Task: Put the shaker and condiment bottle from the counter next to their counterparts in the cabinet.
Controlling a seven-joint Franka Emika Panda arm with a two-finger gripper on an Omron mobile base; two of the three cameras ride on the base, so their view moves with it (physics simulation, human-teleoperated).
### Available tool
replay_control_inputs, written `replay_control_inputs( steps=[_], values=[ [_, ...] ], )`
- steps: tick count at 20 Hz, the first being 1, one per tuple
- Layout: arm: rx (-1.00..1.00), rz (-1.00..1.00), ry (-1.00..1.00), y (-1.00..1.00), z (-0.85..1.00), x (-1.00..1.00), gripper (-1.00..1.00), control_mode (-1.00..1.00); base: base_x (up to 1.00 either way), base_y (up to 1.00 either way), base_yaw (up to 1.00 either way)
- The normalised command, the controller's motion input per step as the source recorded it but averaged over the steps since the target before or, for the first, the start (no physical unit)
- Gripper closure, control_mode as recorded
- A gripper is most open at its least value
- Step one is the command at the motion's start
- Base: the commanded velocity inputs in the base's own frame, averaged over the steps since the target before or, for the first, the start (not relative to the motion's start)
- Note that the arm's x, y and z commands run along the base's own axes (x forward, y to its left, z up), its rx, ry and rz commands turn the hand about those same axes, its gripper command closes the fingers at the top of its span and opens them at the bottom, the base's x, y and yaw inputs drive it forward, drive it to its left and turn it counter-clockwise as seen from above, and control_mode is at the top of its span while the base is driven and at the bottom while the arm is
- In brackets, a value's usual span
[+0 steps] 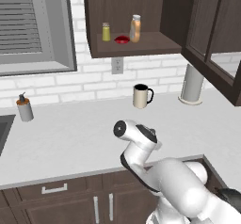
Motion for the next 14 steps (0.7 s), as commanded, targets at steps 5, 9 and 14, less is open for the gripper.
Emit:
replay_control_inputs(
  steps=[5, 9, 14],
  values=[
    [-0.01, 0.00, 0.00, -0.01, -0.19, 0.11, -1.00, -1.00, 0.00, 0.00, 0.00],
    [0.00, 0.00, 0.00, -0.02, -0.16, 0.04, -1.00, -1.00, 0.00, 0.00, 0.00],
    [0.00, 0.00, 0.00, -0.02, -0.05, 0.04, -1.00, -1.00, 0.00, 0.00, 0.00]
  ],
)
